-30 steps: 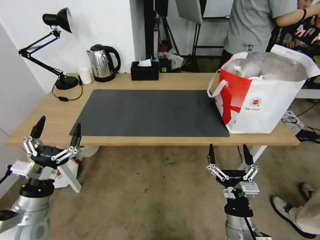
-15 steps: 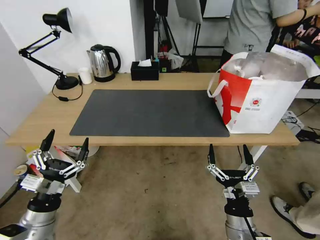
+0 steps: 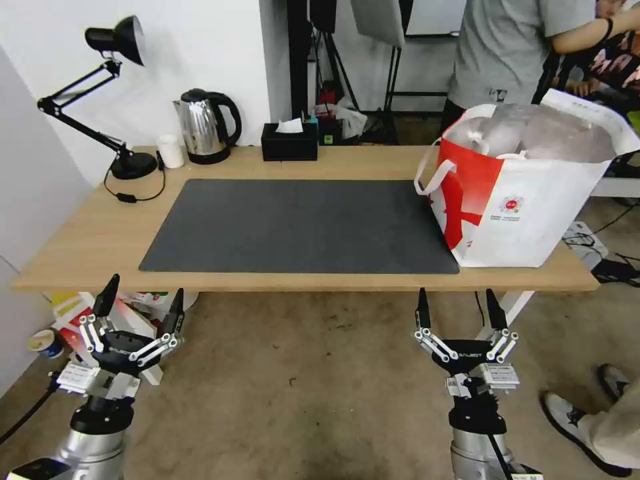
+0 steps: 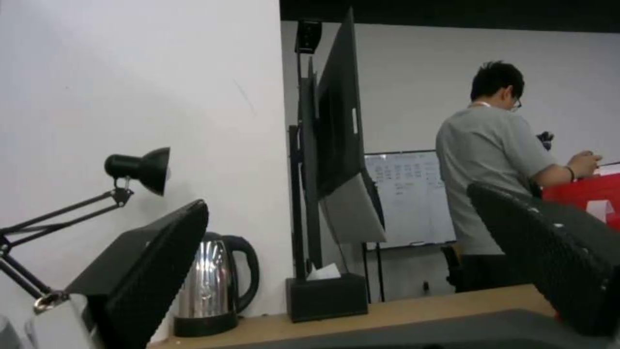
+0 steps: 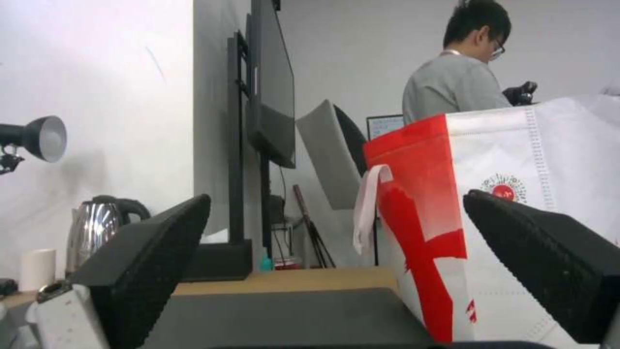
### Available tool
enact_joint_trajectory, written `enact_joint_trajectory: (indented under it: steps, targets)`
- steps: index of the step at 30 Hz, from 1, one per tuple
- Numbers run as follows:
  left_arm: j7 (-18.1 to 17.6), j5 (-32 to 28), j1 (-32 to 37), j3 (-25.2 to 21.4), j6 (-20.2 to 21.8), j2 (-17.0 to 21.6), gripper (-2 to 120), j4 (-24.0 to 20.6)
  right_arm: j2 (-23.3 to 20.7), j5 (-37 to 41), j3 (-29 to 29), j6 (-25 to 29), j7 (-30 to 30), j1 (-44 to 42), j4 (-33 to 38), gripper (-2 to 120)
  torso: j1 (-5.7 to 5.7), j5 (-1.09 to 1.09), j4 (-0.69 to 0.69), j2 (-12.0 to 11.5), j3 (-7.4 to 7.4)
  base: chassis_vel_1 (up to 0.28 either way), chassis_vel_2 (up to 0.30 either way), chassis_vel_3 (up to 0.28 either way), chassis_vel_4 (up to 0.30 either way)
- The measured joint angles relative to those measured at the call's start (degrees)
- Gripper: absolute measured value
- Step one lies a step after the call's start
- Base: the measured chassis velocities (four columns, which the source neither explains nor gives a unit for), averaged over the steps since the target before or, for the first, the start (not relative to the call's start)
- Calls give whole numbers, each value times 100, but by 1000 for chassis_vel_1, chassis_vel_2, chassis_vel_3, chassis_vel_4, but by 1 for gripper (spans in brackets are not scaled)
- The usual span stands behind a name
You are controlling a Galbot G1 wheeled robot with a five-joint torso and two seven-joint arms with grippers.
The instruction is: Pick up the trash from the table and place it into the takeout bag.
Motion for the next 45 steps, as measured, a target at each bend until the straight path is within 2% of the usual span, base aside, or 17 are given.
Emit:
enact_joint_trajectory:
  steps: [13, 27, 45]
  targets:
    - [44, -149, 1, -136, -197, -220, 100, 136, 0, 0, 0, 0, 0, 0, 0, 100, 0, 0, 0, 0, 0, 0, 0, 0, 0]
    - [86, -227, 4, -56, -345, -241, 100, 383, 0, 0, 0, 0, 0, 0, 0, 100, 0, 0, 0, 0, 0, 0, 0, 0, 0]
    - [168, -315, -43, -116, -388, -233, 100, 444, 0, 0, 0, 0, 0, 0, 0, 100, 0, 0, 0, 0, 0, 0, 0, 0, 0]
